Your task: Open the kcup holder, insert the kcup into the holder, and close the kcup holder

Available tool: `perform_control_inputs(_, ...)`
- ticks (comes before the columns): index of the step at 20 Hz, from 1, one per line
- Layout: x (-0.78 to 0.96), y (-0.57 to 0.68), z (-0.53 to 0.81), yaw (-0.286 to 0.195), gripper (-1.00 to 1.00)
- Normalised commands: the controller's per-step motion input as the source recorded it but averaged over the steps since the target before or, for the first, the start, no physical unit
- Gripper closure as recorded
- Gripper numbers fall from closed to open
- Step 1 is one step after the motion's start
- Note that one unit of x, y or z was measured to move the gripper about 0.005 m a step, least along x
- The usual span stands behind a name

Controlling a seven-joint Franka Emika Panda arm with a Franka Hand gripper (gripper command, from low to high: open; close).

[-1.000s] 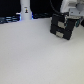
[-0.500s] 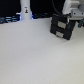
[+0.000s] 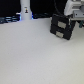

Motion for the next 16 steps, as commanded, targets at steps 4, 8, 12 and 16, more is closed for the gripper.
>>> perform_control_inputs(4, -0.1, 0.36, 0.12, 0.052, -1.0)
perform_control_inputs(8, -0.05, 0.38, 0.04, 0.054, -1.0)
perform_control_inputs(12, -0.01, 0.16, 0.03, 0.012, -1.0)
perform_control_inputs(16, 0.0, 0.07, 0.26, -0.008, -1.0)
